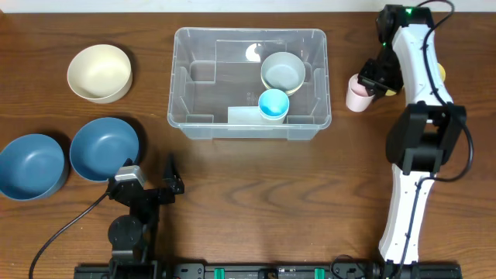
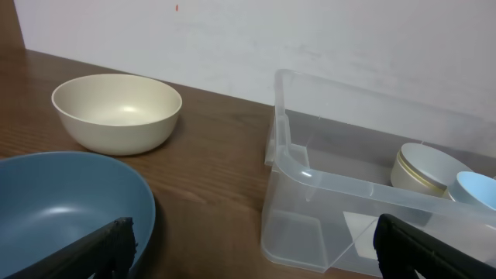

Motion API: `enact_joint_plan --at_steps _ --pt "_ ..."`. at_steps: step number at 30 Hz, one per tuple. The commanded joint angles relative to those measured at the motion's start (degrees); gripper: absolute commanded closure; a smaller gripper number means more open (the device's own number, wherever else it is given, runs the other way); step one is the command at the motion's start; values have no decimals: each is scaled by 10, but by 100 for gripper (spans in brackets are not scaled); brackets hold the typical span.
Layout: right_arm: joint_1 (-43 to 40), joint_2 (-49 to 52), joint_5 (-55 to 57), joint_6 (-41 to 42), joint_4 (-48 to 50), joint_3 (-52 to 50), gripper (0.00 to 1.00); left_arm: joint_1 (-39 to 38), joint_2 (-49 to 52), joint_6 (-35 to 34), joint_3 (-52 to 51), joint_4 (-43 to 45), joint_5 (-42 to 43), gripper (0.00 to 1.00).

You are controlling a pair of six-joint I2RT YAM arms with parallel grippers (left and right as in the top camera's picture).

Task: Pack container
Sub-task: 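Move the right gripper to the pink cup and grasp its rim, then carry the pink cup into the bin, stack it, release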

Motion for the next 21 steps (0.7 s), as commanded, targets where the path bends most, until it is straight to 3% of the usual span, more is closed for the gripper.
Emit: enact_joint_plan --at_steps 1,11,21 --pt "20 -96 -2 -49 -17 5 99 2 -3 -1 -11 -21 -5 2" --pt "136 -242 3 -82 -19 5 99 2 -3 -1 -11 -21 -5 2" --pt "291 -200 30 -58 26 4 97 2 -3 -1 -11 -21 -5 2"
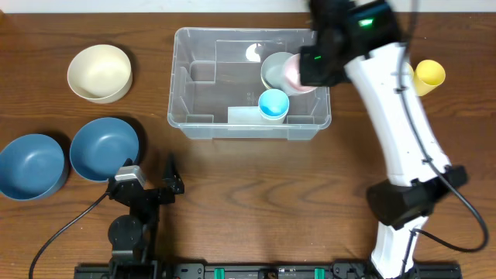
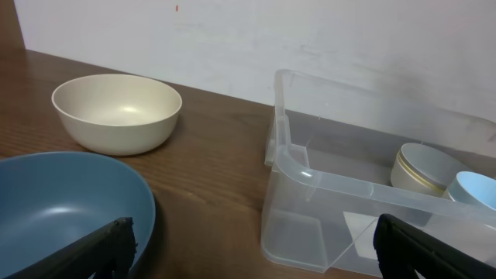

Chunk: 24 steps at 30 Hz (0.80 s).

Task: Pack container
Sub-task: 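Carry the pink cup into the bin, stack it, release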

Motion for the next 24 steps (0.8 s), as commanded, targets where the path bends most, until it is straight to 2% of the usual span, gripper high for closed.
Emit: enact_joint_plan --at_steps 1,12,19,20,22,24 --pt "26 32 19 14 7 2 98 2 -3 -1 -11 -21 -5 2" --pt "44 123 16 26 17 2 99 2 -3 -1 -11 -21 -5 2" --pt "44 147 17 30 30 2 99 2 -3 -1 -11 -21 -5 2" --pt "44 149 17 30 33 2 97 2 -3 -1 -11 -21 -5 2" --pt "44 150 17 30 35 2 85 2 -3 -1 -11 -21 -5 2" --pt "43 150 17 30 38 2 60 2 -3 -1 -11 -21 -5 2"
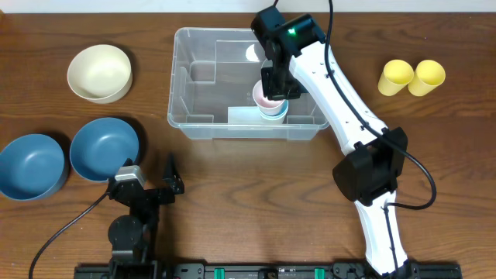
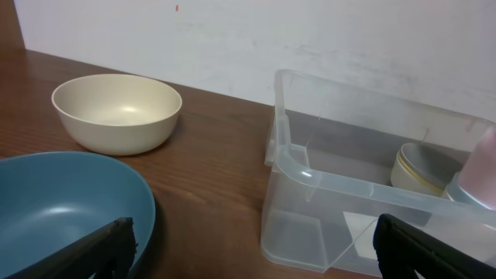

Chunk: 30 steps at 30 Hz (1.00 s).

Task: Pack container
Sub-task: 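Carry the pink cup into the bin, stack it, release, then move the right gripper to a yellow cup and grasp it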

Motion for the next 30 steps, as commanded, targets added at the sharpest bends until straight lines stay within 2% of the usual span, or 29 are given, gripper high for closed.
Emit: enact_joint_plan --at_steps 1,2,4,13,16,22,30 --pt "1 5 7 3 2 2 50 2 -3 -1 -11 -21 -5 2" --pt "0 5 7 2 2 2 44 2 -3 -1 -11 -21 -5 2" --pt "-4 5 6 1 0 2 41 2 -3 -1 -11 -21 -5 2" --pt "-50 -31 20 -4 -30 47 39 2 -3 -1 -11 -21 -5 2" --pt "-97 -45 21 -4 -35 61 35 2 -3 -1 -11 -21 -5 2" --pt "-226 -46 20 10 -26 58 36 2 -3 -1 -11 -21 -5 2" --pt "-380 -41 -26 18 11 56 41 2 -3 -1 -11 -21 -5 2"
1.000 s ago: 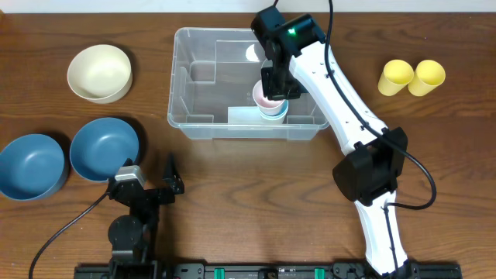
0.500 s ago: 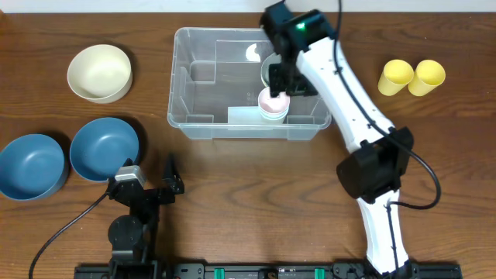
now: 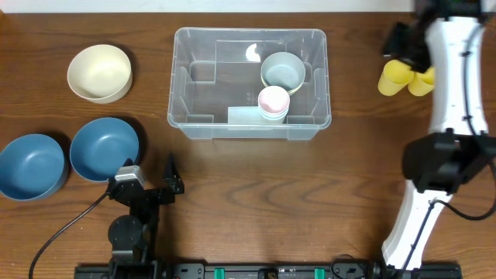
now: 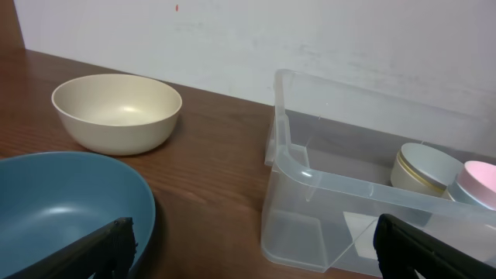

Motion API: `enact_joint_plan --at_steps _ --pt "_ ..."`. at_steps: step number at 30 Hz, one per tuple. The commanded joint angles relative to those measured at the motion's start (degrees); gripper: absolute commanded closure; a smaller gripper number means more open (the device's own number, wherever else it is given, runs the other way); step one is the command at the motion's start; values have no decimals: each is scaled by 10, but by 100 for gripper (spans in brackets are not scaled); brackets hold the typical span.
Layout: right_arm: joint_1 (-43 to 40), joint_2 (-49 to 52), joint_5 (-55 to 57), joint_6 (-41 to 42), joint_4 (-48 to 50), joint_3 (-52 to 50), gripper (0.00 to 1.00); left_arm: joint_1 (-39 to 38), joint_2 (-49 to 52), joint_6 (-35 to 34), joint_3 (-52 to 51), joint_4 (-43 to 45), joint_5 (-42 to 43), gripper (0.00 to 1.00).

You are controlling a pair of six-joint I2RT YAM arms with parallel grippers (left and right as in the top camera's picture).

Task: Pack container
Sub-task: 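Move the right gripper to a yellow cup and grasp it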

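Note:
The clear plastic container (image 3: 184, 85) stands at the table's middle back. Inside it a pink cup (image 3: 273, 100) sits nested on a blue cup, beside a grey bowl (image 3: 283, 70); the left wrist view shows the pink cup (image 4: 480, 180) too. My right gripper (image 3: 396, 40) is at the far right, open, just above two yellow cups (image 3: 393, 78). My left gripper (image 3: 151, 188) rests open near the front edge, with nothing between its fingers (image 4: 108, 244).
A cream bowl (image 3: 99, 72) stands at the back left. Two blue bowls (image 3: 105, 147) (image 3: 31, 165) sit at the front left, close to my left gripper. A white card lies on the container's floor (image 3: 242, 115).
My right gripper has let go of the pink cup, which now sits in the blue cup in the container. The right arm has moved to the yellow cups at the far right.
My right gripper was first at the pink cup beside the container's right side. Then it held the cup over the grey bowl, then over the blue cup. Now the pink cup is nested there and the gripper is away. The left arm stayed still.

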Motion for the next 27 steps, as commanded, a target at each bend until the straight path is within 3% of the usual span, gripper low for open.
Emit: enact_joint_plan --at_steps 1,23,27 --pt "-40 -6 -13 11 14 5 42 2 -3 -1 -11 -21 -5 2" --pt "-155 157 11 25 69 3 45 2 -3 -1 -11 -21 -5 2" --pt "-159 176 12 25 74 3 57 2 -3 -1 -11 -21 -5 2"
